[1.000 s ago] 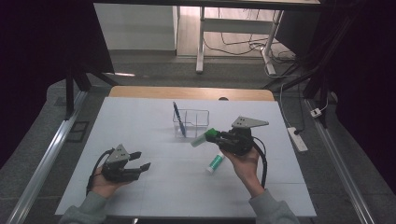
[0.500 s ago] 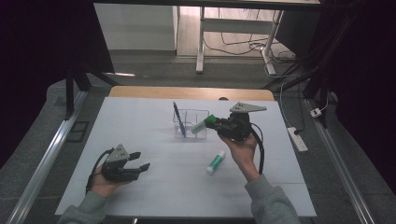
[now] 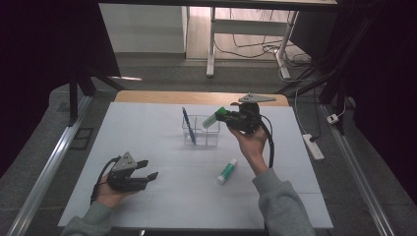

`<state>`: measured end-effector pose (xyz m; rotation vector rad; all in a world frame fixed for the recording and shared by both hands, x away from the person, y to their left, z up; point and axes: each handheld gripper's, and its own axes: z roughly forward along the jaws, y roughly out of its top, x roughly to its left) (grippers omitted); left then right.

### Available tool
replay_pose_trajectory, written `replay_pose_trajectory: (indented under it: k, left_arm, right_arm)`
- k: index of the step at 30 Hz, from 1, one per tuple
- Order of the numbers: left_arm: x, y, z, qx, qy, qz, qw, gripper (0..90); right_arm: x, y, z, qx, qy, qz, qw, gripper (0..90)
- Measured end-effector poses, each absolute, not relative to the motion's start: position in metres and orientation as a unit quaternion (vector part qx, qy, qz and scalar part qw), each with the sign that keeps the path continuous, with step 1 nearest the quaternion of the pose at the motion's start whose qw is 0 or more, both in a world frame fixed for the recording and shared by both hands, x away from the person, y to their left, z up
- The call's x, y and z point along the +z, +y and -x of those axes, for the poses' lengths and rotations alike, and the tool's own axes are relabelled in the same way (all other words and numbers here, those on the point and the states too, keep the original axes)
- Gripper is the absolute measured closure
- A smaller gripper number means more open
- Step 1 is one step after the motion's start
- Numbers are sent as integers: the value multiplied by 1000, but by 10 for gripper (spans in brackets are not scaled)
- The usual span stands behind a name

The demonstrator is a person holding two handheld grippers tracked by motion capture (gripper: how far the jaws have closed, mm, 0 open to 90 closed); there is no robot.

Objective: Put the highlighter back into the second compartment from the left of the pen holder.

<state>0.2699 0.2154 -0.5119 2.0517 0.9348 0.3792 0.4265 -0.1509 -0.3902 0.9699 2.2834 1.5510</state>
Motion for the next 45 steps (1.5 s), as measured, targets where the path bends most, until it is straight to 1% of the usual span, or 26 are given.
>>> replay_pose_trajectory:
  k: [6,13,16,17,18,19,22,24,30,43,45]
  left_arm:
    - [-512,216,-271,148,374,-816,415,379]
    - [-513,216,-271,147,374,-817,414,378]
    - [-513,216,-271,147,374,-818,413,378]
    - [-513,215,-271,147,374,-818,413,378]
    - [-513,215,-271,146,373,-818,413,377]
    - [-513,216,-271,146,374,-818,413,377]
    - [-513,216,-271,146,375,-817,414,377]
    - [-513,216,-272,145,375,-817,413,377]
    - [-513,216,-271,147,374,-817,412,376]
    - [-513,215,-272,147,375,-817,412,376]
    - [-513,215,-272,147,375,-817,412,376]
  right_arm:
    - [-398,-140,-441,515,781,-337,105,743]
    - [-407,-129,-448,498,790,-339,115,741]
    - [-411,-126,-451,494,793,-339,110,736]
    - [-412,-124,-451,489,796,-340,111,712]
    - [-413,-123,-452,486,798,-339,110,632]
    - [-414,-122,-452,482,799,-341,112,584]
    - [-414,-124,-448,481,798,-341,126,525]
    - [-414,-128,-444,480,799,-338,131,503]
    - [-417,-142,-435,482,799,-335,129,489]
    - [-426,-161,-411,474,811,-315,135,497]
    - [-427,-164,-408,477,810,-315,130,496]
